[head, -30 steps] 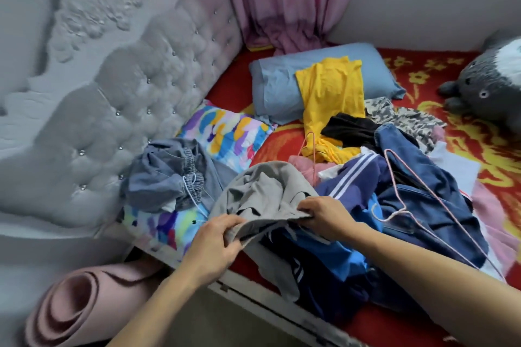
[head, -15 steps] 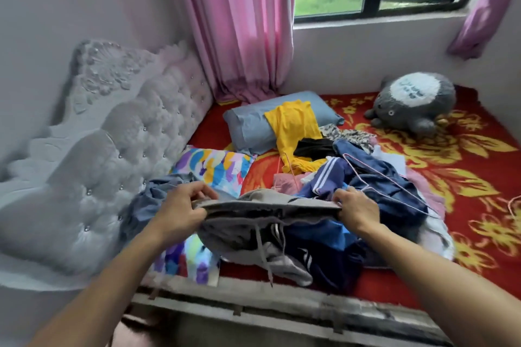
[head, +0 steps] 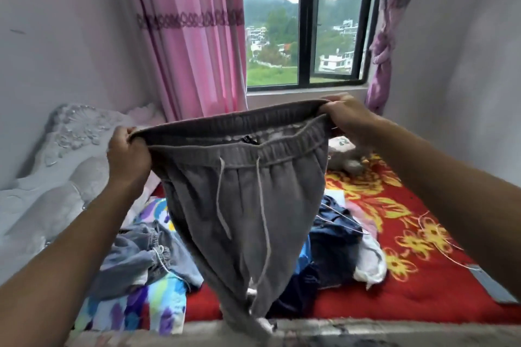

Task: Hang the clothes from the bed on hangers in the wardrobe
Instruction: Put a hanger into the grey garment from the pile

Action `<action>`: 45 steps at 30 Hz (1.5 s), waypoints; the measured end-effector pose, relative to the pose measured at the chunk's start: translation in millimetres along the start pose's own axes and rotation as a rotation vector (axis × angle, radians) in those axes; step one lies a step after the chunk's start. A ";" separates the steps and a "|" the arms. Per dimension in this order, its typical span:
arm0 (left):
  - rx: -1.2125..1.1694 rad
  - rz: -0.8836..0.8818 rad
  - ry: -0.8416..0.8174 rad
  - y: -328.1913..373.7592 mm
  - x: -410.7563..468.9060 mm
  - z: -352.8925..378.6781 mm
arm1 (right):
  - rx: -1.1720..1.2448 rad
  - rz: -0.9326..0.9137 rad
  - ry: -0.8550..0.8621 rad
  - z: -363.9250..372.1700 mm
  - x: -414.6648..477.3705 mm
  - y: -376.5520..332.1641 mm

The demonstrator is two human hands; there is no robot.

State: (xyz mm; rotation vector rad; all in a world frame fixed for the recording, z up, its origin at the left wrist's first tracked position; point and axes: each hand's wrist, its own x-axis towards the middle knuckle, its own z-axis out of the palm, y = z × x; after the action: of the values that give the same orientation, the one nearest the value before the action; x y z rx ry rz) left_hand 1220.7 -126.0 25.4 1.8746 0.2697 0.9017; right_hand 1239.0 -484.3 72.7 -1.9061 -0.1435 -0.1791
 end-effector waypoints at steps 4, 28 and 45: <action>-0.038 0.079 -0.038 55.2 -19.2 14.0 | 0.113 -0.035 0.221 -45.1 -22.9 -32.9; 0.325 0.325 -0.507 -48.8 37.0 188.6 | -0.458 -0.013 0.244 -100.3 92.6 149.0; 0.655 -0.299 -1.250 -355.9 -30.4 319.2 | -0.561 0.860 -0.341 62.9 116.8 493.0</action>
State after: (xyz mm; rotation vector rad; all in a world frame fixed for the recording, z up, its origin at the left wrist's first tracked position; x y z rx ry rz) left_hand 1490.1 -192.4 -365.1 2.5213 0.0437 -0.7187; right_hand 1449.2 -588.5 -380.7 -2.3619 0.5528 0.7573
